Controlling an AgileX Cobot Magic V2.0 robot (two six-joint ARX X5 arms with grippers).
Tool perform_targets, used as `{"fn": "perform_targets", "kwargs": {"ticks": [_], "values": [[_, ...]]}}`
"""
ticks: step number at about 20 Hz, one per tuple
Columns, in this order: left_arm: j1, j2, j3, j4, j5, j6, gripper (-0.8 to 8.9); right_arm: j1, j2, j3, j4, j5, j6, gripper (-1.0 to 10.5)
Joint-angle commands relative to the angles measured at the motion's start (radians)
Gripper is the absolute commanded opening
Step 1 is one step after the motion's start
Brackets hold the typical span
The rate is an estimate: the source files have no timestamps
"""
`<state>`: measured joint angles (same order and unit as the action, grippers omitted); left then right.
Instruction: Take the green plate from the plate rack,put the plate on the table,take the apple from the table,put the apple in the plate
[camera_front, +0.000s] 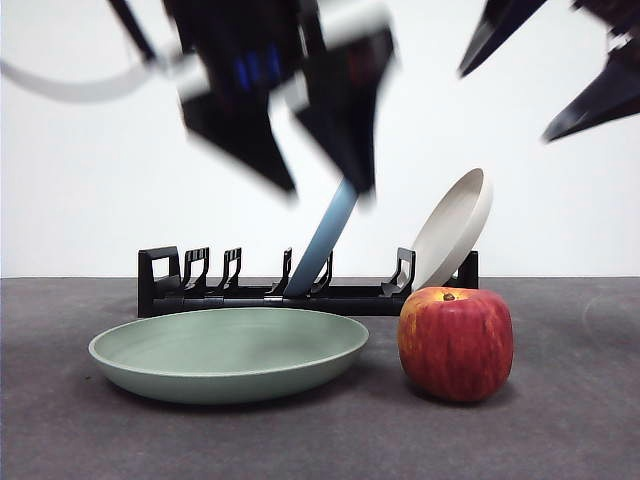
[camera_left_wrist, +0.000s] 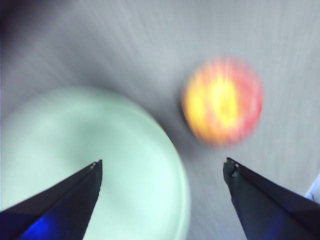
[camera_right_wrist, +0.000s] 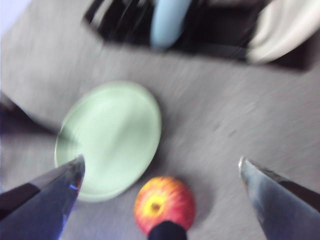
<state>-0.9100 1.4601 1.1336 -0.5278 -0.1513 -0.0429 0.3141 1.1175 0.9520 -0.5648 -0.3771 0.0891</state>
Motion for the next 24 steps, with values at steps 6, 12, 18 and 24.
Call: {"fn": "perform_targets", "kwargs": {"ticks": [6,12,18,24], "values": [[0.003,-0.591,0.001,0.012,-0.459,-0.005,4.08,0.256,0.188,0.003,0.004,0.236,-0.055,6.3],[0.003,-0.856,0.001,-0.066,-0.618,0.027,4.08,0.343,0.418,0.003,0.002,0.333,-0.108,6.3],[0.003,-0.883,0.001,-0.183,-0.660,-0.011,4.08,0.348,0.509,0.003,0.002,0.332,-0.105,6.2],[0.002,-0.880,0.001,-0.284,-0.659,-0.097,4.08,0.346,0.509,0.003,-0.005,0.358,-0.080,-0.2]]}}
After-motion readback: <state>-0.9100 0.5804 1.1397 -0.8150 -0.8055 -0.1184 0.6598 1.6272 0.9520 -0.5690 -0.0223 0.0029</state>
